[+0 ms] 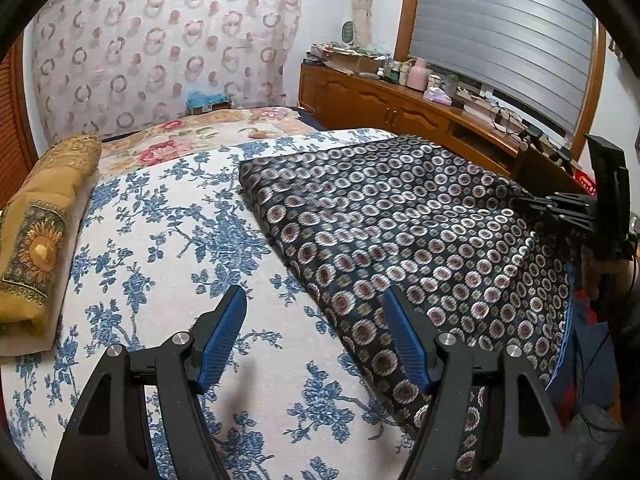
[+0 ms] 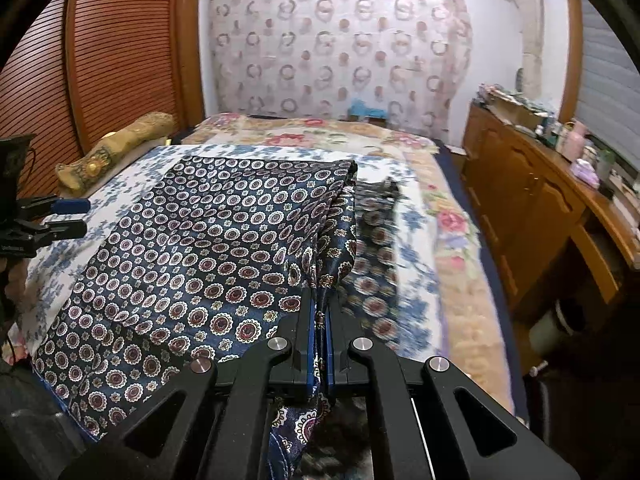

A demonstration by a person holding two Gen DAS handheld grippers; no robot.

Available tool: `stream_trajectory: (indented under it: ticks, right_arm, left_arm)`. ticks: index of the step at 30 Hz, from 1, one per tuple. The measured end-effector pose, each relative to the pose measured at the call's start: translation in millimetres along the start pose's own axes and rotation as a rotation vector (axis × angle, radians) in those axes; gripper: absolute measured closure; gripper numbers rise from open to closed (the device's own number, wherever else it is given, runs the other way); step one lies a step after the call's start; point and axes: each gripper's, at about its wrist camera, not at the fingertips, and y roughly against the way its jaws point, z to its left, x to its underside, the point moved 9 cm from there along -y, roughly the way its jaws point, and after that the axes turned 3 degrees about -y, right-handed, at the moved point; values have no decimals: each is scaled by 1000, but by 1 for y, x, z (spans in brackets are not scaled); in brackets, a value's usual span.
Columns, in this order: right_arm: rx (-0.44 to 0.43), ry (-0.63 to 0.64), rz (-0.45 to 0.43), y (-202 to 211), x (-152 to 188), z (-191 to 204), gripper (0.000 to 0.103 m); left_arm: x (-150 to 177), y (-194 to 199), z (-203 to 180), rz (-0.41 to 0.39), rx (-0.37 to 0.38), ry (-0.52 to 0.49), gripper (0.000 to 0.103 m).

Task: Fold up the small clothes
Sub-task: 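Fold the garment edge over with the right tool, then open it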

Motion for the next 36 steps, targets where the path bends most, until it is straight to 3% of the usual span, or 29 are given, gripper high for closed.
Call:
stream_trajectory:
  ticks: [15, 21, 26, 34, 36]
  right_arm:
    - [42, -50, 45, 13, 17, 12, 99]
    - [81, -67, 77, 8, 18, 0, 68]
    - [71, -98, 106, 1, 20, -5, 57]
    - [-30, -192, 112, 2, 18, -11, 55]
    - [-16, -180, 114, 1, 18, -14, 55]
  left_arm:
    - [-10, -20, 3, 29, 20, 12, 34]
    - [-22, -44, 12, 74, 25, 33, 48]
    - [-27, -67, 12, 120, 34, 40, 56]
    - [-31, -85, 7, 148, 41, 42, 58]
    - [-31, -86, 6, 147, 36, 43, 58]
